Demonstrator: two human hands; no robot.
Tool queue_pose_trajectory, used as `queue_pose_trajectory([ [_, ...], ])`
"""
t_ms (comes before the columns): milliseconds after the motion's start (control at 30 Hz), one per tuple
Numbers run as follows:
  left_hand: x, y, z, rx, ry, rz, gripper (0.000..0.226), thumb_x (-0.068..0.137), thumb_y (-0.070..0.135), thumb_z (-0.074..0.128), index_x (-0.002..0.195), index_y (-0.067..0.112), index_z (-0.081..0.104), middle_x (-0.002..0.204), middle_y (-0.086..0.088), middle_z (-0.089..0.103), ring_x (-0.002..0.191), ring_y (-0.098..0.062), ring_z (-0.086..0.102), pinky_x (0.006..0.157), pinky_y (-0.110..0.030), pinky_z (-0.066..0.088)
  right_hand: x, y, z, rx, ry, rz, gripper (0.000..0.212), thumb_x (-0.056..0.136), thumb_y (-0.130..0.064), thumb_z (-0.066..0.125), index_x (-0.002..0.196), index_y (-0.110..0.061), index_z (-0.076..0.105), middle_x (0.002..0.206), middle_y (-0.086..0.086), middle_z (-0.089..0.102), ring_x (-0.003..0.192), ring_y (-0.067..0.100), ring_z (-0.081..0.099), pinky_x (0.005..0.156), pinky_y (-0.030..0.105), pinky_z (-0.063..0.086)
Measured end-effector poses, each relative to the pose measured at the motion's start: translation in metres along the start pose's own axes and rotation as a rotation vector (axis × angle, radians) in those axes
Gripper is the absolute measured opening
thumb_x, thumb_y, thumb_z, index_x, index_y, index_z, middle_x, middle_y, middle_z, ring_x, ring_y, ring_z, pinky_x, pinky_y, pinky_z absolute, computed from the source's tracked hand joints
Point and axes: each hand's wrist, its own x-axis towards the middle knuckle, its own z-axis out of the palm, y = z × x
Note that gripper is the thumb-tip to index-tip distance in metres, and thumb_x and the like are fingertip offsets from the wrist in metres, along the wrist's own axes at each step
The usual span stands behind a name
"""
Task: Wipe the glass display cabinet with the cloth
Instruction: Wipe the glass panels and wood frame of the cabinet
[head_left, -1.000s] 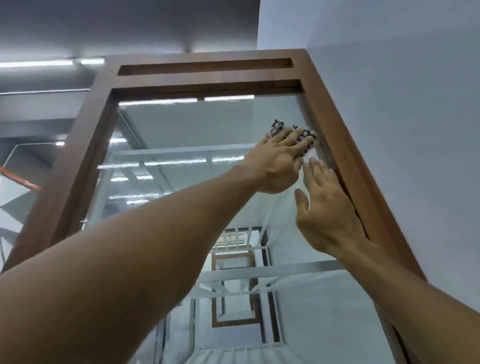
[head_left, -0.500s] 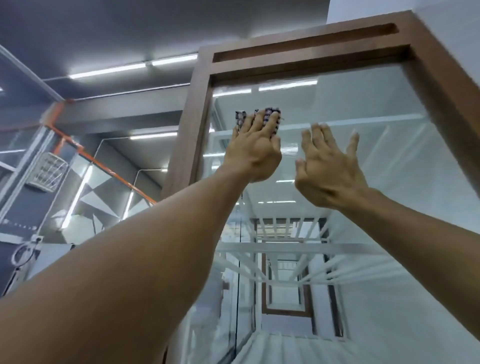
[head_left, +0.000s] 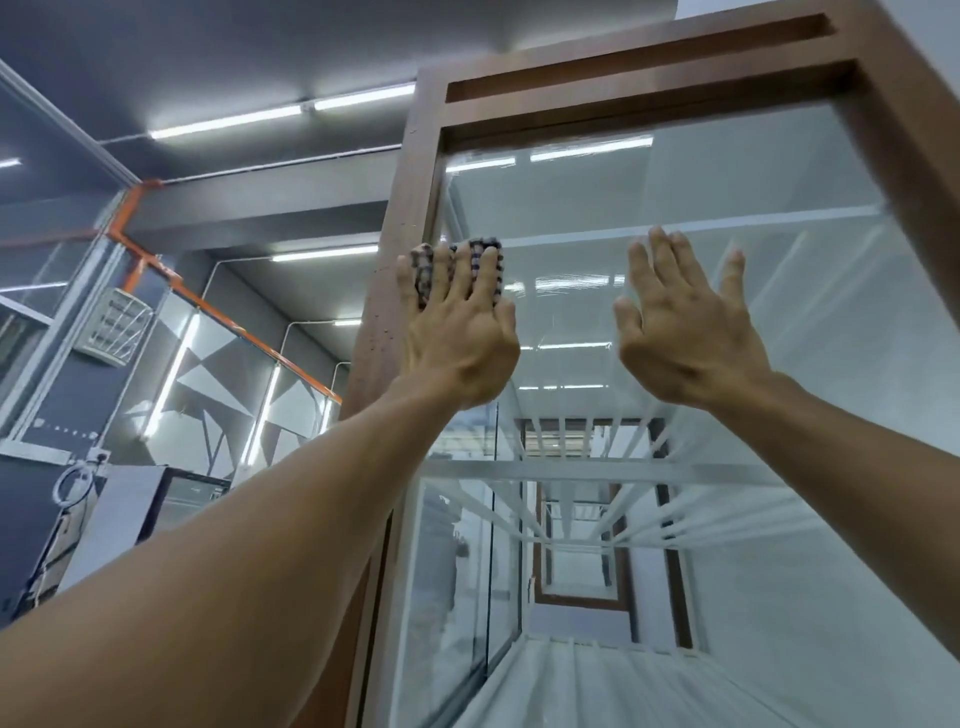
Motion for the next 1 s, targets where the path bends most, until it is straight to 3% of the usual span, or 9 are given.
queue_pose_trajectory([
  [67, -0.009, -0.001, -0.002, 0.039, 0.012, 0.001, 0.061, 0.110, 0.039, 0.018, 0.164, 0.021, -0.004, 0.172, -0.001, -0.013, 0.156, -0.016, -0.022, 0.109, -0.032, -0.039, -0.005, 0.000, 0.001, -0.002, 0.001, -0.009, 0.077, 0.094, -0.050, 0.004, 0.163, -0.017, -0.003, 0.171, 0.006, -0.010, 0.158, 0.019, -0.011, 0.124, 0.060, -0.011],
  [200, -0.012, 0.001, -0.003, -0.051, -0.054, -0.005, 0.061, 0.111, 0.036, 0.020, 0.163, 0.020, -0.006, 0.172, -0.003, -0.014, 0.157, -0.014, -0.017, 0.121, -0.032, -0.023, -0.015, 0.002, 0.003, 0.015, -0.004, -0.036, 0.076, 0.094, -0.052, 0.006, 0.163, -0.020, -0.003, 0.170, 0.007, -0.011, 0.157, 0.021, -0.013, 0.125, 0.057, -0.011],
  [367, -0.012, 0.009, -0.004, -0.094, -0.089, 0.035, 0.067, 0.103, 0.041, 0.013, 0.163, 0.018, -0.007, 0.172, -0.004, -0.014, 0.157, -0.015, -0.017, 0.124, -0.034, -0.020, -0.016, 0.002, 0.002, 0.016, -0.006, -0.038, 0.076, 0.094, -0.053, 0.005, 0.163, -0.021, -0.005, 0.170, 0.006, -0.013, 0.157, 0.021, -0.014, 0.125, 0.056, -0.011],
  [667, -0.013, 0.013, -0.001, 0.108, -0.015, 0.077, 0.072, 0.098, 0.043, 0.009, 0.163, 0.012, -0.002, 0.172, -0.009, -0.007, 0.158, -0.018, -0.014, 0.123, -0.042, -0.024, -0.015, 0.003, 0.006, 0.015, 0.012, -0.026, 0.076, 0.094, -0.054, 0.005, 0.163, -0.023, -0.003, 0.170, 0.006, -0.012, 0.157, 0.021, -0.013, 0.125, 0.056, -0.011],
  [867, -0.014, 0.009, -0.002, -0.067, -0.055, 0.099, 0.073, 0.096, 0.043, 0.010, 0.163, 0.015, -0.001, 0.173, -0.005, -0.009, 0.158, -0.015, -0.014, 0.125, -0.036, -0.020, -0.017, 0.003, 0.005, 0.023, 0.013, -0.030, 0.076, 0.094, -0.053, 0.005, 0.163, -0.022, -0.003, 0.170, 0.006, -0.012, 0.157, 0.021, -0.013, 0.125, 0.056, -0.011],
  [1000, -0.001, 0.013, 0.001, -0.084, -0.046, 0.008, 0.064, 0.106, 0.041, 0.018, 0.164, 0.021, -0.001, 0.173, -0.003, -0.008, 0.158, -0.016, -0.013, 0.126, -0.040, -0.017, -0.017, 0.003, 0.005, 0.008, 0.000, -0.035, 0.073, 0.097, -0.052, 0.007, 0.163, -0.022, -0.005, 0.170, 0.006, -0.013, 0.157, 0.021, -0.014, 0.125, 0.056, -0.011],
])
